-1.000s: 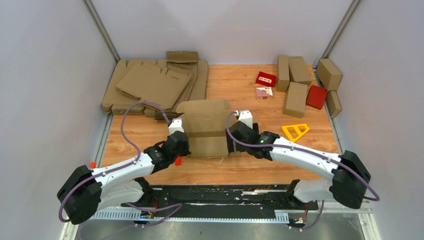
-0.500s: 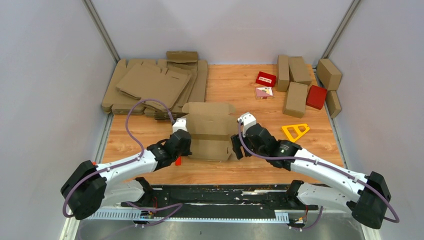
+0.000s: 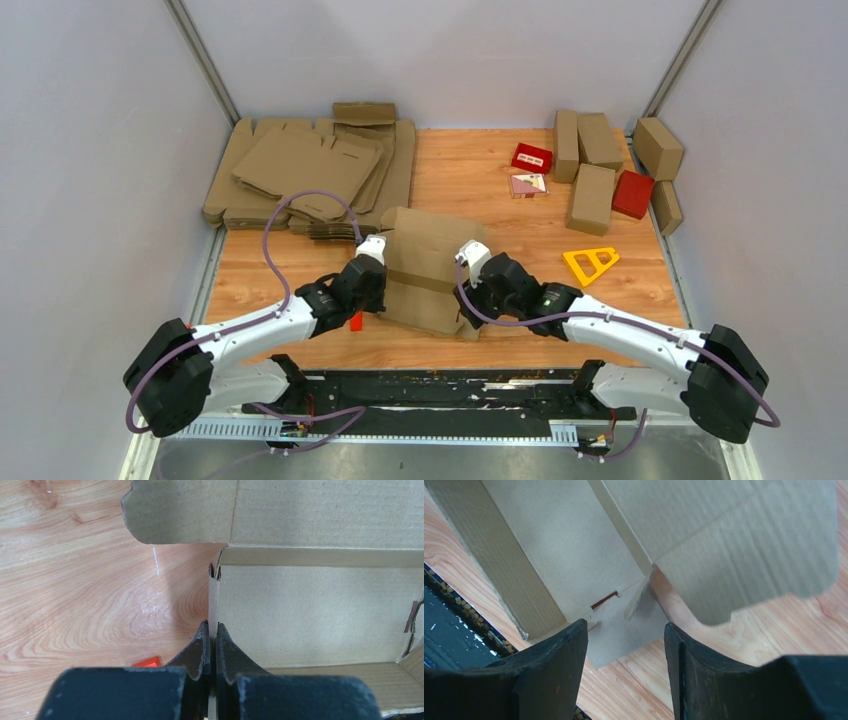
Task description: Fold the paper box
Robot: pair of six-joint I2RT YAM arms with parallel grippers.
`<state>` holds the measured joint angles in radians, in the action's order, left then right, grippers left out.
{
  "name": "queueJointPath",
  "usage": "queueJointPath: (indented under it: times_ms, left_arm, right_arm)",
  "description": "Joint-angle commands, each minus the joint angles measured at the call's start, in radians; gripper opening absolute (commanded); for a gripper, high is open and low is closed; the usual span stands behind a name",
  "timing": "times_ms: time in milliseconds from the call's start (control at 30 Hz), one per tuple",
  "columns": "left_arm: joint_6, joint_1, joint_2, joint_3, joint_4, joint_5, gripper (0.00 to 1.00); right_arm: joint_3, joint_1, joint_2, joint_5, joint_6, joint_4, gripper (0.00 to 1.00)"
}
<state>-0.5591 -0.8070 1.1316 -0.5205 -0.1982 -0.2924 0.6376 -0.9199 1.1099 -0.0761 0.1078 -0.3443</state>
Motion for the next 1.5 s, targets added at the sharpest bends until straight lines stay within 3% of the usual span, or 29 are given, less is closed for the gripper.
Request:
queueJointPath:
  times_ms: [0,133,300,367,467,567,1000,1167,1367,1467]
  left_arm:
    - [0.047,0.003,-0.030,-0.036,0.013,0.035,0.00]
    - [0.055,0.003,-0.042,-0.039,0.007,0.042,0.00]
    - [0.055,0.003,-0.048,-0.038,0.007,0.052,0.00]
    - [0.053,0.003,-0.046,-0.035,0.012,0.061,0.00]
    - [0.049,0.003,-0.035,-0.035,0.018,0.070,0.00]
    - [0.046,0.003,-0.029,-0.035,0.019,0.070,0.00]
    - [-0.030,0.003,0.003,-0.037,-0.005,0.023,0.00]
    - [-0.079,0.003,-0.003,-0.026,0.006,0.002,0.00]
    - [-0.127,0.003,-0.019,-0.011,0.018,-0.014,0.00]
    - [-0.144,0.002,-0.022,-0.009,0.016,-0.017,0.00]
  right_arm:
    - [0.017,-0.005,0.039,0.078,-0.082,0.115,0.59]
    - [0.052,-0.007,0.093,0.152,-0.103,0.098,0.56]
    - [0.069,-0.007,0.140,0.221,-0.086,0.123,0.35]
    - [0.072,-0.007,0.149,0.251,-0.057,0.144,0.32]
    - [0.075,-0.007,0.163,0.315,-0.010,0.180,0.41]
    - [0.084,-0.005,0.175,0.324,0.025,0.180,0.58]
    - [-0.055,0.057,-0.159,0.162,0.251,0.088,0.74]
    - [-0.082,0.092,-0.222,0.048,0.475,-0.047,0.48]
    - [-0.179,0.105,-0.345,-0.061,0.675,-0.038,0.35]
    - [-0.210,0.114,-0.383,-0.149,0.834,-0.038,0.38]
